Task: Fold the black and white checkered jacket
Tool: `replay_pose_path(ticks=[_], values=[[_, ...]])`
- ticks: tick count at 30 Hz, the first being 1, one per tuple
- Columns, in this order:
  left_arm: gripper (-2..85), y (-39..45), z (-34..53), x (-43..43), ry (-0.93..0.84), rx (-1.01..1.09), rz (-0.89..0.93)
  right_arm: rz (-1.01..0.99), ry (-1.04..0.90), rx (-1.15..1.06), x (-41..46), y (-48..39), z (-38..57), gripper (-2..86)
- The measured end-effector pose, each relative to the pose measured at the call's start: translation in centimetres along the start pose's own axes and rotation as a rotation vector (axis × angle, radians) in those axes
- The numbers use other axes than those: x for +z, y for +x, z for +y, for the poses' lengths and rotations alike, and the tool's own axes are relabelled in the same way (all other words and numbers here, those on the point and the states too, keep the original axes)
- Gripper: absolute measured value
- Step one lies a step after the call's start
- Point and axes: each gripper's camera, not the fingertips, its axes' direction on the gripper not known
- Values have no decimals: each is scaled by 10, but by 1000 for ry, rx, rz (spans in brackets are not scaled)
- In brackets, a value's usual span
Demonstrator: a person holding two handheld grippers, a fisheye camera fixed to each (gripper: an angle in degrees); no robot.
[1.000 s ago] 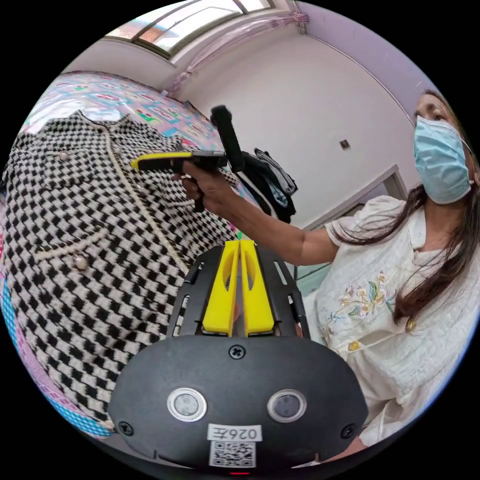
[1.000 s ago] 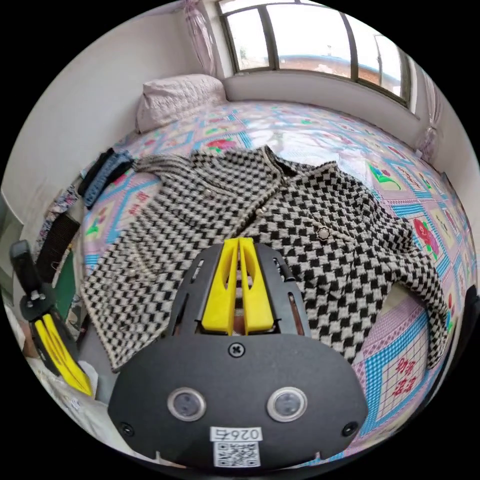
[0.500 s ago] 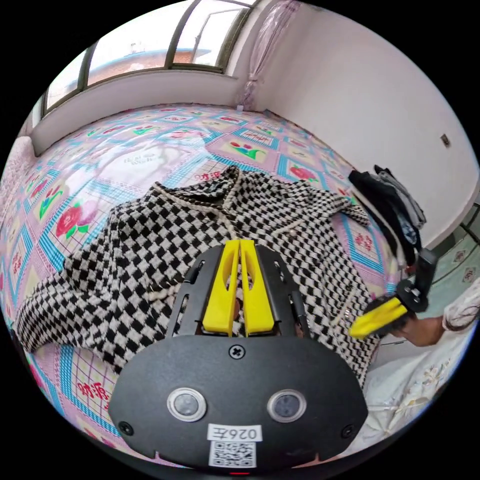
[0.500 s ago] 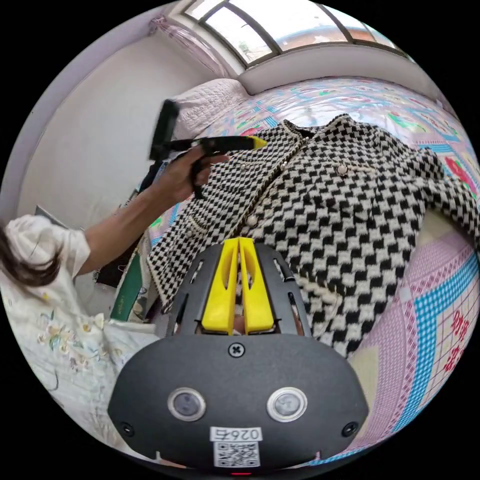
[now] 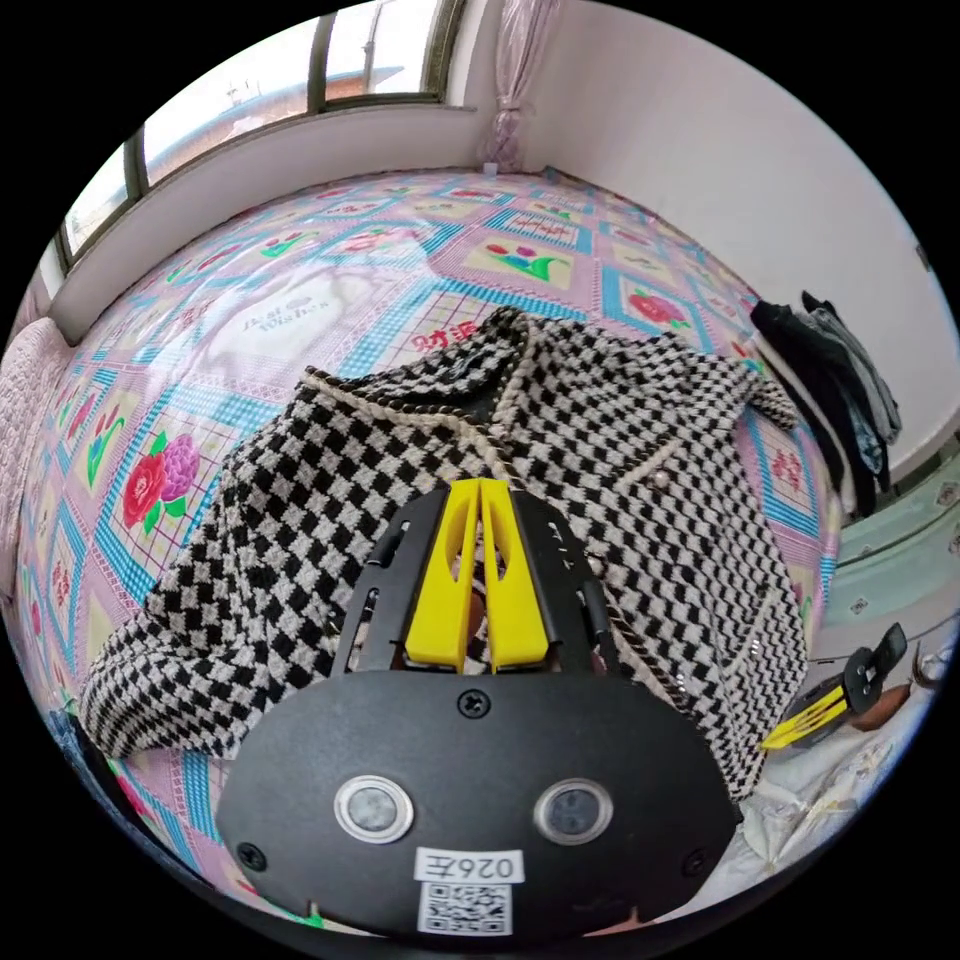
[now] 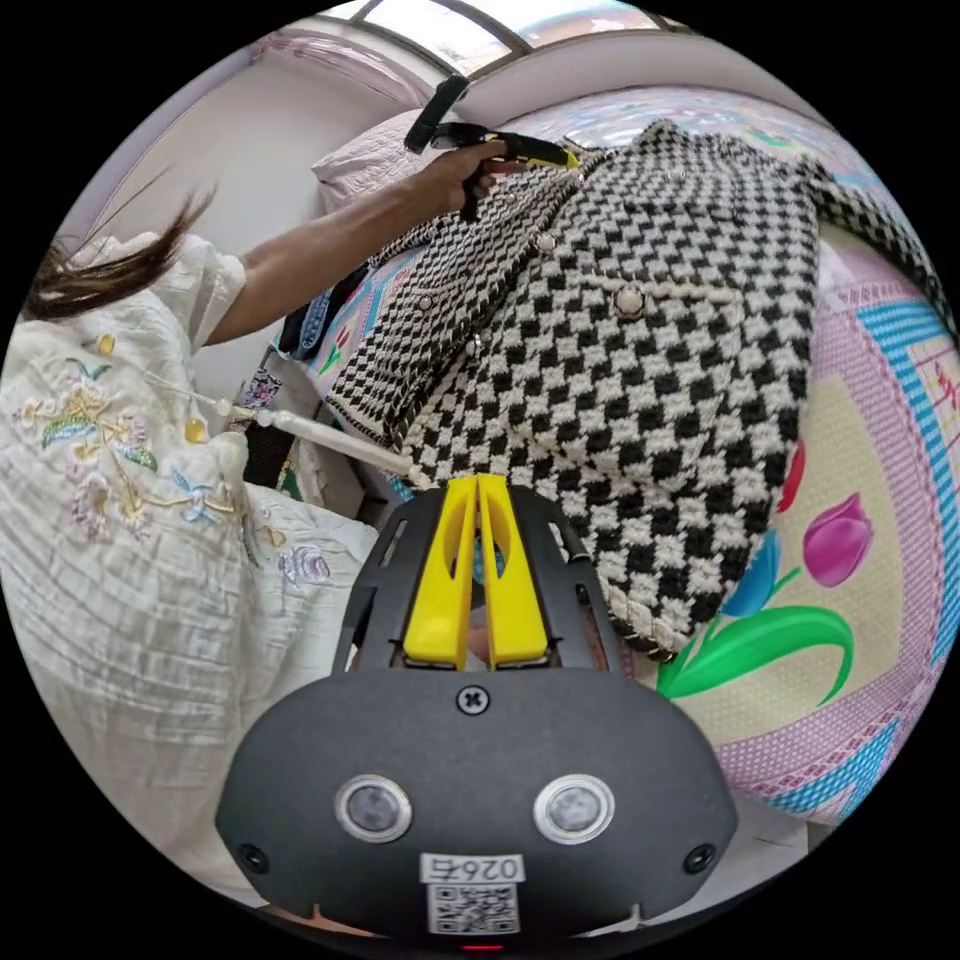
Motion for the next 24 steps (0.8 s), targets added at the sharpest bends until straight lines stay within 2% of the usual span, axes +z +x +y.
replay_pose_path(ticks=[3,6,7,9,11,15,20,22,24], values=[[-10,10,22,-12,52,8,154,81,48,-16,-7,-17,-12,-9],[-10,25,57,-3,21,28,266,80,12,-2,13,-25,-24,-9],[-10,29,66,2,-3,32,283,81,-56,8,31,-26,-27,-9],[-10,27,96,-3,70,-31,297,76,-3,31,33,-31,-28,-9],[-10,23,106,-8,2,-39,350,89,-18,57,33,-36,-30,-9],[-10,10,141,-45,49,-58,419,161,49,86,24,-62,-26,-9],[-10,10,172,-60,6,-7,469,147,106,49,30,-97,-24,-9],[-10,17,179,-49,-29,47,508,134,72,10,47,-112,-25,-9],[-10,30,187,-13,-184,113,557,180,-2,-25,68,-124,-23,-9]])
